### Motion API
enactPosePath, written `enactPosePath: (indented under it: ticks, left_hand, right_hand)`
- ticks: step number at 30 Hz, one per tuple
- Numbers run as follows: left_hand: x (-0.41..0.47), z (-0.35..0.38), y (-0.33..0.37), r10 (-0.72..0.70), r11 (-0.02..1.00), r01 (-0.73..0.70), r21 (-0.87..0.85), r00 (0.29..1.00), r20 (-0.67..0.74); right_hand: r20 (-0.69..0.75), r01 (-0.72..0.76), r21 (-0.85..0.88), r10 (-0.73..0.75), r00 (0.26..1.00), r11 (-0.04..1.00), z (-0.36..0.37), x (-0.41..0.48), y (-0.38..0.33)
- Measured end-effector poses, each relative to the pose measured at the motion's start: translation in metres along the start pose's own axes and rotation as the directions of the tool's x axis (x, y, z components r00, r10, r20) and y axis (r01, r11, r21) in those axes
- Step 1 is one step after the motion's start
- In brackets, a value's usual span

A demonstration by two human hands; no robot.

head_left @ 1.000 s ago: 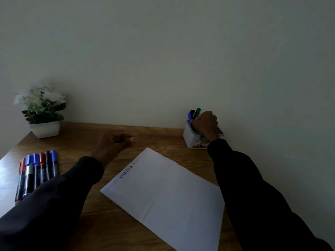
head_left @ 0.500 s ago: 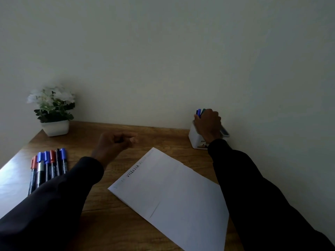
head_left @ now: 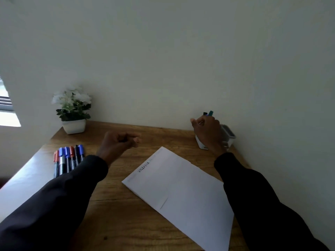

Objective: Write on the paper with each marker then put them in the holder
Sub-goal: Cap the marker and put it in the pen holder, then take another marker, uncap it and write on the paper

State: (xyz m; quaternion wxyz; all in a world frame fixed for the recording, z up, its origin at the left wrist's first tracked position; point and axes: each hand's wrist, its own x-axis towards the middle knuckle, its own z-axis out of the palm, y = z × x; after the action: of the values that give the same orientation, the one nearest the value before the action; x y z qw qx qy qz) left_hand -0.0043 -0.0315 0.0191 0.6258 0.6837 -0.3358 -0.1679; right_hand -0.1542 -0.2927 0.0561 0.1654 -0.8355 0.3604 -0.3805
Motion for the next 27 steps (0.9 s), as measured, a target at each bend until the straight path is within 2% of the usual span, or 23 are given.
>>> enactPosePath:
  ticks: [5,11,16,23,27]
  left_hand:
    - [-0.015,-0.020,0.005,-0.020,0.996,0.018,0.093,1.000,0.012]
    - [-0.036,-0.058,0.003,-0.002,0.985,0.000,0.170,1.000,0.012]
    - [-0.060,-0.094,0.004,0.076,0.981,-0.071,0.178,0.997,-0.022]
    - [-0.081,-0.145,-0.011,0.059,0.976,-0.036,0.217,0.993,-0.101]
    - [-0.087,-0.155,-0.019,0.049,0.975,-0.022,0.219,0.991,-0.121]
  right_hand:
    - [0.231,0.081,0.126,-0.108,0.967,0.989,0.017,-0.039,-0.020]
    - [0.394,0.108,0.212,-0.186,0.900,0.971,0.029,-0.073,-0.059]
    - [0.450,0.169,0.258,-0.273,0.850,0.951,0.044,-0.092,-0.087]
    - [0.525,0.234,0.307,-0.369,0.767,0.923,0.071,-0.122,-0.137]
    - [0.541,0.252,0.276,-0.367,0.756,0.928,0.094,-0.137,-0.160]
